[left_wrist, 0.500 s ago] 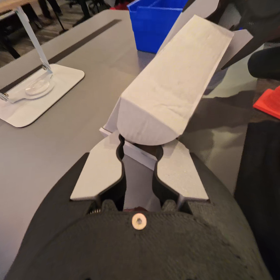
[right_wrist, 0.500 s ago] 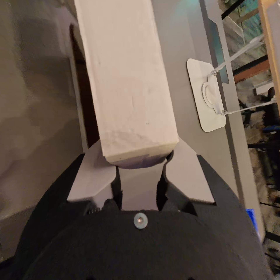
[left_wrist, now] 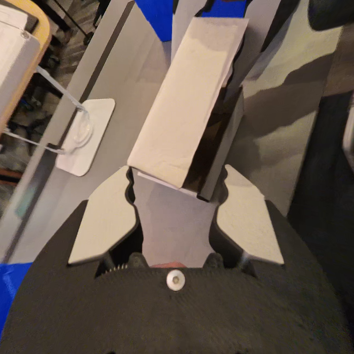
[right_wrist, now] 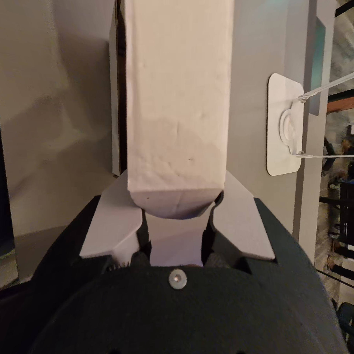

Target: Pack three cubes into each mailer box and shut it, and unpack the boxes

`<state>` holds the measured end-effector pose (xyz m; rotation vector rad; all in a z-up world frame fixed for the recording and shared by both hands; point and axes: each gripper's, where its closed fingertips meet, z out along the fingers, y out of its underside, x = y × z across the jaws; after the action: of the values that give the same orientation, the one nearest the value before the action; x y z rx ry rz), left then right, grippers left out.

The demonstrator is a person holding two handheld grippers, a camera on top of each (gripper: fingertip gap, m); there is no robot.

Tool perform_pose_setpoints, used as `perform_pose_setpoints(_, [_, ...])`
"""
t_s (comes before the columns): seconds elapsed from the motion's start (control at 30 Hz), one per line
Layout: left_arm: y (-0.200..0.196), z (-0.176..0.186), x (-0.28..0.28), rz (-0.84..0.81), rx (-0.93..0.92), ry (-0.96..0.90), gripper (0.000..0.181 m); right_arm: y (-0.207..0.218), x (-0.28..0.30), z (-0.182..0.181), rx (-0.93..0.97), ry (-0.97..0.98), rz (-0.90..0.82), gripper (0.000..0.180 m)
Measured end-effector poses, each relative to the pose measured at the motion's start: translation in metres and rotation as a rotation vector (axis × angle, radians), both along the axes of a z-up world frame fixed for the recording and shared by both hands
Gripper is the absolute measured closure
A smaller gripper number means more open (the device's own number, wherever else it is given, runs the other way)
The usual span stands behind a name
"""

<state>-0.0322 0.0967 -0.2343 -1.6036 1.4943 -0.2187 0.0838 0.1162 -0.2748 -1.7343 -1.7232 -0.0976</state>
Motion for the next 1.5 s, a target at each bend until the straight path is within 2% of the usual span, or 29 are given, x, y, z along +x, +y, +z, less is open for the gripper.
perform_pose_setpoints(0.07, [0.010,-0.003,0.000,0.024,0.080,0.078,0.099,0.001,0.002,0.000,-0.072,0.013,-0.030,0.106])
perform_pose_setpoints(0.13, [0.004,0.000,0.001,-0.023,0.095,0.076,0.127,-0.001,0.008,-0.005,-0.110,-0.026,-0.030,0.102])
perform_pose_setpoints(0.17, [0.000,-0.002,0.000,-0.031,0.091,0.093,0.134,-0.002,0.009,-0.005,-0.109,-0.036,-0.022,0.099])
perform_pose_setpoints(0.23, [-0.006,-0.010,-0.003,-0.036,0.083,0.122,0.136,-0.005,0.008,-0.004,-0.133,-0.037,-0.024,0.096])
perform_pose_setpoints(0.27, [-0.012,-0.017,-0.003,-0.053,0.057,0.144,0.145,-0.006,0.009,-0.004,-0.135,-0.066,-0.014,0.096])
perform_pose_setpoints(0.3, [-0.016,-0.024,-0.002,-0.060,0.050,0.163,0.147,-0.007,0.009,-0.004,-0.144,-0.089,-0.011,0.095])
perform_pose_setpoints(0.47, [-0.024,-0.044,-0.004,-0.040,-0.012,0.173,0.145,-0.013,0.009,-0.006,-0.206,-0.139,0.017,0.092])
perform_pose_setpoints(0.57, [-0.021,-0.021,-0.016,0.022,-0.037,0.058,0.128,-0.010,0.010,-0.003,-0.199,-0.142,0.018,0.104])
perform_pose_setpoints(0.63, [-0.009,0.003,-0.027,0.083,0.035,0.029,0.102,-0.008,0.010,-0.004,-0.177,-0.143,0.024,0.106])
perform_pose_setpoints(0.73, [-0.007,0.022,-0.012,0.037,0.056,0.030,0.094,-0.007,0.008,-0.009,-0.173,-0.151,0.026,0.104])
perform_pose_setpoints(0.77, [-0.007,0.021,-0.004,0.013,0.065,0.059,0.097,-0.006,0.008,-0.010,-0.168,-0.159,0.026,0.104])
perform_pose_setpoints(0.87, [-0.008,0.007,0.013,-0.043,0.076,0.149,0.120,-0.006,0.007,-0.010,-0.173,-0.164,0.033,0.102])
perform_pose_setpoints(0.9, [-0.008,0.002,0.015,-0.045,0.086,0.178,0.122,-0.007,0.008,-0.011,-0.177,-0.167,0.033,0.100])
perform_pose_setpoints(1.17, [-0.030,-0.024,0.013,-0.053,0.061,0.297,0.120,-0.027,0.018,-0.006,-0.391,-0.190,0.076,0.090])
perform_pose_setpoints(1.3, [-0.026,-0.021,0.016,-0.029,0.037,0.304,0.121,-0.023,0.026,0.007,-0.472,-0.150,0.035,0.089])
perform_pose_setpoints(1.33, [-0.025,-0.021,0.017,-0.024,0.015,0.300,0.121,-0.026,0.031,0.009,-0.506,-0.154,0.026,0.077])
perform_pose_setpoints(1.4, [-0.020,-0.027,0.012,-0.003,0.011,0.350,0.119,-0.021,0.042,0.013,-0.522,-0.143,-0.061,0.083])
perform_pose_setpoints(1.47, [-0.023,-0.032,0.016,-0.034,-0.017,0.350,0.120,-0.029,0.046,0.014,-0.570,-0.132,-0.071,0.084])
perform_pose_setpoints(1.5, [-0.023,-0.037,0.015,-0.039,-0.026,0.383,0.128,-0.028,0.046,0.018,-0.535,-0.113,-0.065,0.084])
